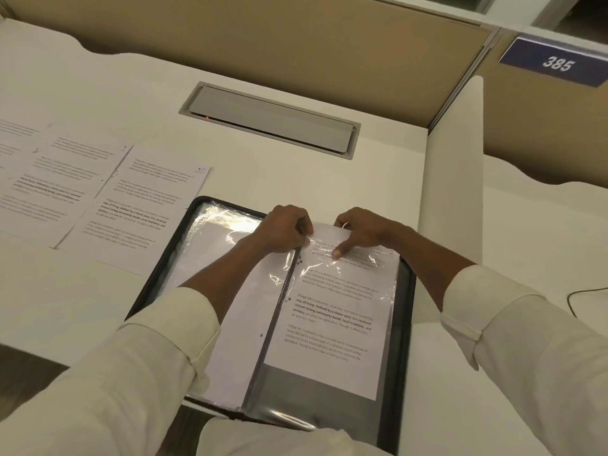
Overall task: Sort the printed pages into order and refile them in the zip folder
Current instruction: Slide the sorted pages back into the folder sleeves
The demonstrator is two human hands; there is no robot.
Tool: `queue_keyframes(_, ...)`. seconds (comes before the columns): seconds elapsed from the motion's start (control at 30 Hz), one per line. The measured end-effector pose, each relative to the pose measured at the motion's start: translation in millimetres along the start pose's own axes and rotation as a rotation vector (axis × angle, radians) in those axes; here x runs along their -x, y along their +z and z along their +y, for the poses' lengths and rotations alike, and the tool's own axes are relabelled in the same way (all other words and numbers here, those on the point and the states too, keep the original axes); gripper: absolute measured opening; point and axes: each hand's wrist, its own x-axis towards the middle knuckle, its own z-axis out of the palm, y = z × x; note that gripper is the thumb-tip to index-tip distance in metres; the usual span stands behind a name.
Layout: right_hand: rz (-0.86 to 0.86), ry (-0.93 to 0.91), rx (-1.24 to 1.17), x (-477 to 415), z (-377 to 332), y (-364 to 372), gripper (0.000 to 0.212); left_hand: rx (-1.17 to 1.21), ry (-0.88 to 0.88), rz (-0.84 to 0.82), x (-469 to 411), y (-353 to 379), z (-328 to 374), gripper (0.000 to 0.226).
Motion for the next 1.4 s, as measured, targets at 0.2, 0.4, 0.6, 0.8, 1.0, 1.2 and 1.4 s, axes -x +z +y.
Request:
queue_keyframes(0.2, 0.100, 0.000, -0.106, 4.8, 4.2, 11.9, 0.049, 0.004, -0.002, 0.020, 2.9, 4.0, 1.4, 0.023)
queue_keyframes(0.4, 0.054, 0.005, -0.069, 4.3, -4.7, 16.2, 0.049, -0.010, 0.008, 0.050, 5.1, 7.6, 3.5, 0.027)
queue_keyframes(0.6, 0.152, 0.023, -0.072, 7.0, -5.2, 27.6, 0.050, -0.066, 0.024, 0.050, 6.2, 6.8, 4.5, 0.025)
queue_keyframes(0.8, 0.040, 0.011, -0.158, 6.5, 1.7, 23.5, 0.027, -0.039, 0.032, 0.047, 11.5, 7.6, 5.5, 0.021)
queue_keyframes(1.0, -0.039, 0.072, -0.172, 9.3, -2.2, 20.5, 0.045, -0.081, 0.066, 0.063, 26.5, 15.4, -0.2, 0.026)
queue_keyframes(1.2, -0.026, 0.085, -0.154, 5.7, -8.7, 26.0, 0.044, -0.105, 0.069, 0.064, 37.4, 17.7, 2.1, 0.029)
queue_keyframes(1.4, -0.100, 0.008, -0.188, 10.9, -9.1, 26.3, 0.015, -0.280, 0.097, 0.006, 77.7, 36.0, 6.7, 0.051)
